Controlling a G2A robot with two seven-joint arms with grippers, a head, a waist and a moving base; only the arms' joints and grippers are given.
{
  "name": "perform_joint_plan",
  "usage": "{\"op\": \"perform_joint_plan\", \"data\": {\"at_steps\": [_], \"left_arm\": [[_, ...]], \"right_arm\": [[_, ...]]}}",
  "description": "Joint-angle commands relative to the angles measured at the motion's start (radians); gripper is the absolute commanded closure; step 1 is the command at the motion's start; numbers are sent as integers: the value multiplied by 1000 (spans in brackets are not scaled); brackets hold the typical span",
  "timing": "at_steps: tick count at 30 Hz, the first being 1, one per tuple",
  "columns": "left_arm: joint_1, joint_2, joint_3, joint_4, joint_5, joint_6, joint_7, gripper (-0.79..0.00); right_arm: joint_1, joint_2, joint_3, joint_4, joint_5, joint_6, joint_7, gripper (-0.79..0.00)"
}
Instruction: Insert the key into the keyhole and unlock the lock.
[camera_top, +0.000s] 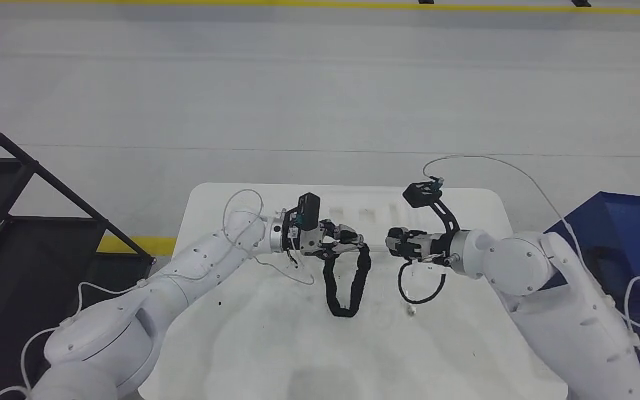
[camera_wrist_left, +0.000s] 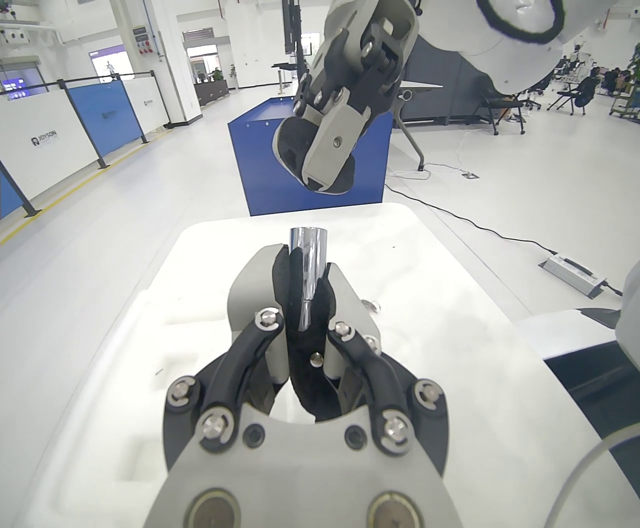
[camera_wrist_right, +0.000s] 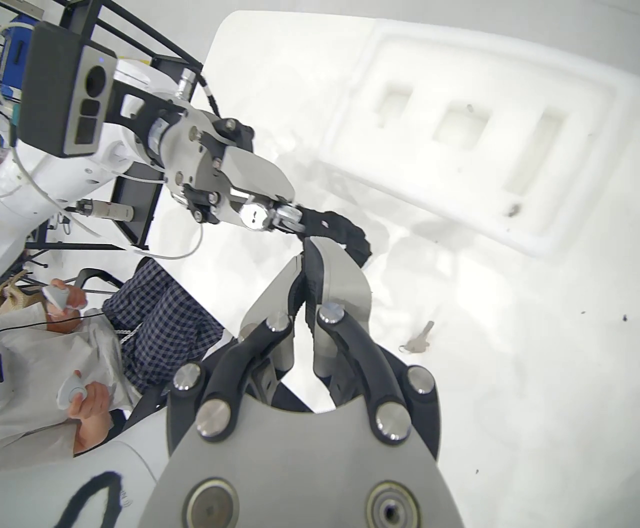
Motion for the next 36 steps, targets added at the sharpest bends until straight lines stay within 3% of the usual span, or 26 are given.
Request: {"op": "perform_joint_plan", "data": {"at_steps": [1,10,16,23,25,27,36], "left_arm": [[4,14,-15,-13,5,-5,-5,0],[54,103,-95,-153,0,-61,-60,0],[98,166,-153,-251,5,-91,-91,0],[129,220,-184,-300,10,-91,-91,0],[133,232,-196,-303,-3,-91,-91,0],[135,235,-201,-306,-6,-91,-91,0],[135,235,-201,-306,-6,-91,-91,0]], "right_arm": [[-19,6,19,4,-18,-29,-4,0],[-125,36,87,-24,-177,-138,57,0],[-199,48,118,11,-257,-48,99,0],[-217,44,97,81,-272,71,138,-25],[-204,40,75,97,-276,99,161,-74],[-187,36,54,131,-280,136,189,-219],[-112,10,-52,245,-295,222,221,-265]]}}
